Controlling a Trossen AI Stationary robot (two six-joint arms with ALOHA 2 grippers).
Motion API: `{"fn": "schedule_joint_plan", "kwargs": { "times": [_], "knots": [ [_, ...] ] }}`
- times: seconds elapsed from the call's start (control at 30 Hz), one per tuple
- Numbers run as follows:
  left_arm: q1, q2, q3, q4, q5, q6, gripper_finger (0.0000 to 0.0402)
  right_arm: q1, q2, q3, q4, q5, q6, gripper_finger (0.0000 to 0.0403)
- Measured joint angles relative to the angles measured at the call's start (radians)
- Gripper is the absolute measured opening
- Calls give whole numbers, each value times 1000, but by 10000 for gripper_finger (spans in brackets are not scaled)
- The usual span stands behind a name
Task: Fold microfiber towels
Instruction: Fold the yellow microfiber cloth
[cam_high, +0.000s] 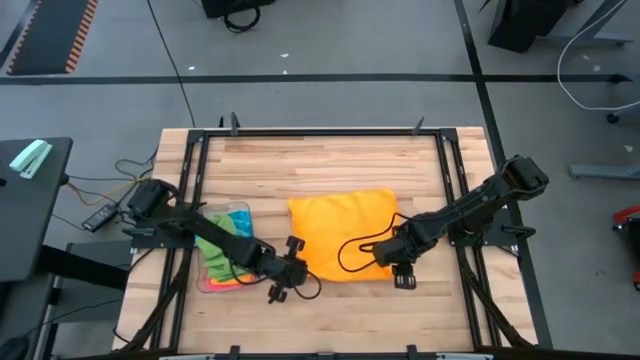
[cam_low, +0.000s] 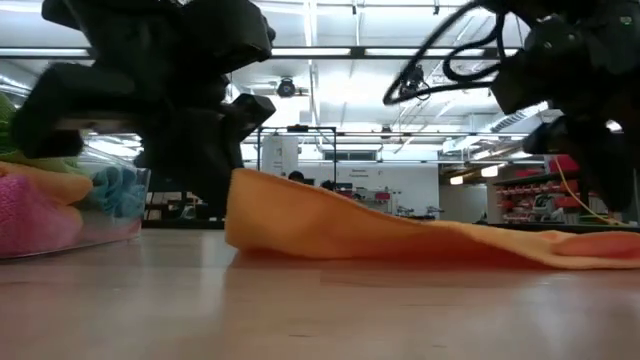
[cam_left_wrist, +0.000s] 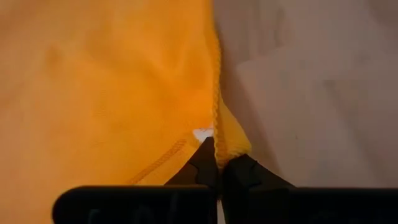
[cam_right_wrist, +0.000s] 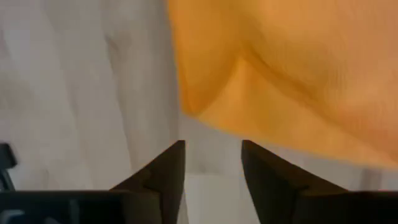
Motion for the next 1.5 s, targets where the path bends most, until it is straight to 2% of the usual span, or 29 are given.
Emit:
{"fn": "schedule_joint_plan", "kwargs": {
  "times": [0.1,0.2,0.43,0.53,0.7,0.87,1.13,1.3,1.4,1.5],
  "knots": [
    [-11,0,0,-1,44,0,19,-5,0,0,-54,10,15,180],
    [-24,0,0,-1,61,-1,35,-5,0,0,-35,112,-31,187],
    [-43,0,0,15,63,-57,27,-2,0,0,204,249,-107,183],
    [-47,0,0,16,63,-74,17,-2,0,0,319,258,-124,180],
    [-49,0,0,15,63,-106,15,3,0,0,403,283,-131,179],
    [-70,0,0,18,61,-141,52,38,0,0,438,339,-126,178],
    [-117,0,1,129,63,-160,141,96,0,0,446,374,-92,178],
    [-126,-5,1,121,60,-123,166,122,0,-21,470,393,-55,178],
    [-115,-5,1,87,-9,-120,168,137,0,-71,465,415,-9,178],
    [-95,-5,1,36,-144,-104,161,149,0,-124,463,415,40,178]
  ]
}}
